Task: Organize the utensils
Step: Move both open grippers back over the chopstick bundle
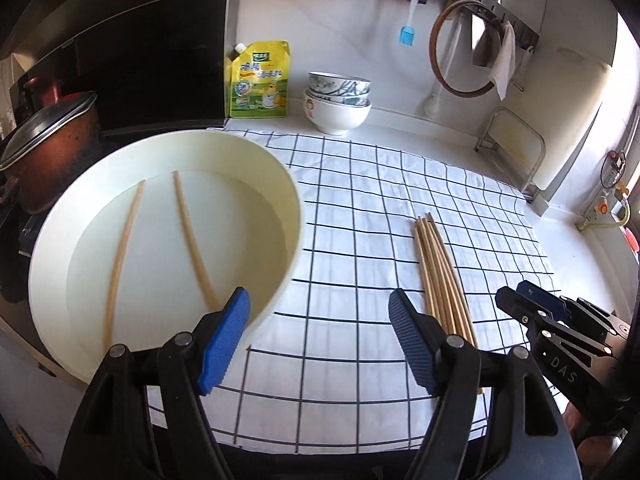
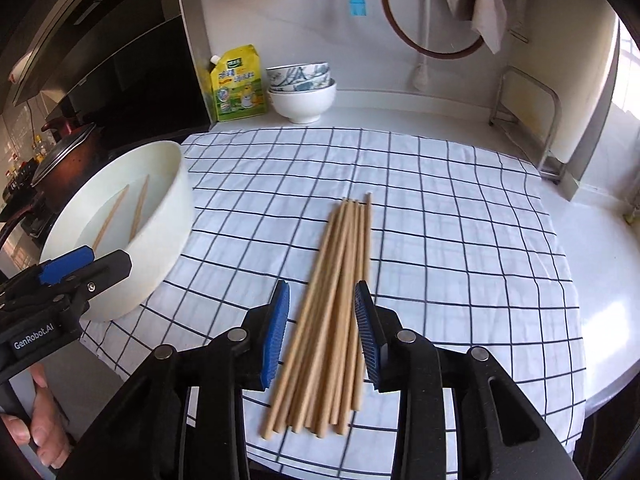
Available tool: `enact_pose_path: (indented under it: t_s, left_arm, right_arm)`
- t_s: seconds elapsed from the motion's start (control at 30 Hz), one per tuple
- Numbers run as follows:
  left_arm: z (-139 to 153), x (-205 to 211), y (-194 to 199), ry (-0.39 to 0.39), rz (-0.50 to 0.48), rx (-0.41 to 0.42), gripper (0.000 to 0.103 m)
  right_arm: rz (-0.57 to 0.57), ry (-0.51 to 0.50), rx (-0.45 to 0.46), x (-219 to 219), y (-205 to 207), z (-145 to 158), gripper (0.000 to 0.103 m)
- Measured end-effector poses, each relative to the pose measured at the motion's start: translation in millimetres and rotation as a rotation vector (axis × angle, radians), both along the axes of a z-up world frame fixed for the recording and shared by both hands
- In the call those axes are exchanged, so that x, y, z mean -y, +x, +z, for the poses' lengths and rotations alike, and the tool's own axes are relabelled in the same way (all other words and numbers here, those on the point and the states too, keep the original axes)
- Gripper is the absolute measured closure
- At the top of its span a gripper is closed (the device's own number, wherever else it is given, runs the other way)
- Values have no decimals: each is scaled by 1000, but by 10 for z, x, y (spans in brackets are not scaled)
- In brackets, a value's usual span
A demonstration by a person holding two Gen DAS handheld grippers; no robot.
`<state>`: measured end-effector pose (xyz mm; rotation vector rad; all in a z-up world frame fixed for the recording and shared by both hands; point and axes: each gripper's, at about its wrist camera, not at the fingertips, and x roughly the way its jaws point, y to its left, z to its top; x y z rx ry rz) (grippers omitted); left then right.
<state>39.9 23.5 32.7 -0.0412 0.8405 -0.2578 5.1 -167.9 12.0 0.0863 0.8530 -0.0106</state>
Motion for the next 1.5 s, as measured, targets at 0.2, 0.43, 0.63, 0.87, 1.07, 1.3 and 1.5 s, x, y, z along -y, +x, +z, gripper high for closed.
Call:
enact_pose_path:
  t_s: [0.2,0.43,0.63,0.87,1.07,1.3,1.5]
  left_arm:
    - [-22,368,-25,23,-63,0,32]
    - [-86,636,-17,31,-95,-12,31]
    - [-163,811,10,46,-114,-23,31]
    - [-263,886,58,70,-112,-42,31]
    - [-313,909,93,80,-96,-56,31]
    - [-409,924,130,93,-82,-76,29]
    - [-505,905,154,98,-74,-94,28]
  right_arm:
    - [-45,27,-3,284,-64,-55,70]
    - [-55,41,-6,432,-70,-113,68]
    - [-52,46,-13,502,-51,-183,68]
    - [-57,59,-30,600,-7,-291,68]
    - [-55,75,-41,650,7,-371,68]
    - [-47,73,-62,660,23,-461,68]
    - [-29,70,-83,590,67,-537,66]
